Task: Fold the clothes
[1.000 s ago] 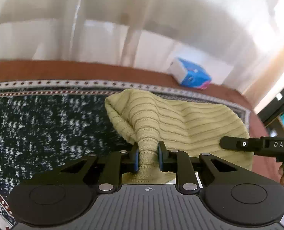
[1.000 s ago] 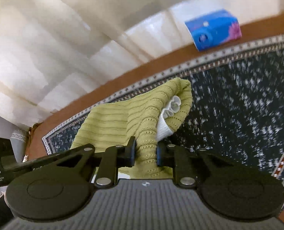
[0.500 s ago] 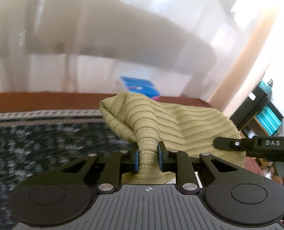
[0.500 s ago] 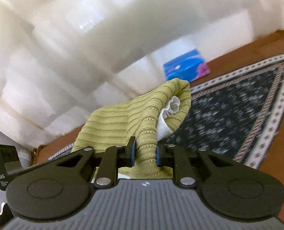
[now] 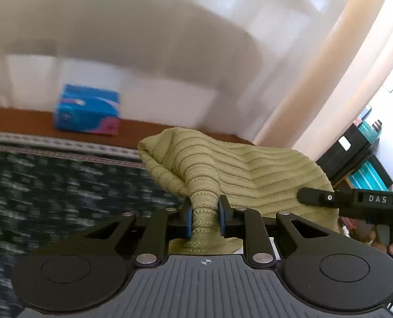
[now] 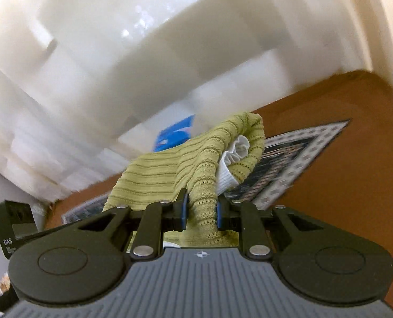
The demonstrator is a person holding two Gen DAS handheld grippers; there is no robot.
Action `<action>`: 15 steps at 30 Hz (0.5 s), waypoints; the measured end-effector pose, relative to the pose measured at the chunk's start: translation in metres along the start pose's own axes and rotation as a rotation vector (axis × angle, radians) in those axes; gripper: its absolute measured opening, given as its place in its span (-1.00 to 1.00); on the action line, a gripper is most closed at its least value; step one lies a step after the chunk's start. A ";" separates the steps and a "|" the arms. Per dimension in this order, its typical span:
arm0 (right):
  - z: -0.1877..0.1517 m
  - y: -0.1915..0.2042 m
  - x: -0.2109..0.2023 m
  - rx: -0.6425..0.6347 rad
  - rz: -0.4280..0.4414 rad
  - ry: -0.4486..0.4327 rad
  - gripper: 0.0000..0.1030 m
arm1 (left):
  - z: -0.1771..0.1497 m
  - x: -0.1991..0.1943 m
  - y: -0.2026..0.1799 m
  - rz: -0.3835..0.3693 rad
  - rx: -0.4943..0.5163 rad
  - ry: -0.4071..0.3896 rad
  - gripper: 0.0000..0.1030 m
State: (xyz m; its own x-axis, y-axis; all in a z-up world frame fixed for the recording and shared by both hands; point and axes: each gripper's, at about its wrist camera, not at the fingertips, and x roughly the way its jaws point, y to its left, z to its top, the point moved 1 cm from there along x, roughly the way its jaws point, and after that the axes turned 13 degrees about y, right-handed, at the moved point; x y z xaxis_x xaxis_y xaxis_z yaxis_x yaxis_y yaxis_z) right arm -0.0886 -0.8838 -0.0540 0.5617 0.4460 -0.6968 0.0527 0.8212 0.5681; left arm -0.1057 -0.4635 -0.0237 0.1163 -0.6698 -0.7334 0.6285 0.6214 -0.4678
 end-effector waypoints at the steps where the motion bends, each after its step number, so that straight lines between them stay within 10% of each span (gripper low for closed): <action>1: 0.008 -0.013 -0.002 -0.001 -0.009 0.012 -0.57 | 0.004 0.014 -0.007 0.001 -0.009 0.006 -0.69; 15: 0.114 -0.146 0.120 -0.011 -0.082 0.001 -0.51 | 0.088 0.180 0.033 0.252 -0.147 -0.031 -0.41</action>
State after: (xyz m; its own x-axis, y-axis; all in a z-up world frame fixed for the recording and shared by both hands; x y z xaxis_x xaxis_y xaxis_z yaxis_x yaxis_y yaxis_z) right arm 0.0650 -0.9901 -0.1708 0.5552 0.3773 -0.7412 0.0899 0.8588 0.5044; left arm 0.0039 -0.5995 -0.1282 0.2795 -0.4975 -0.8212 0.4585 0.8206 -0.3411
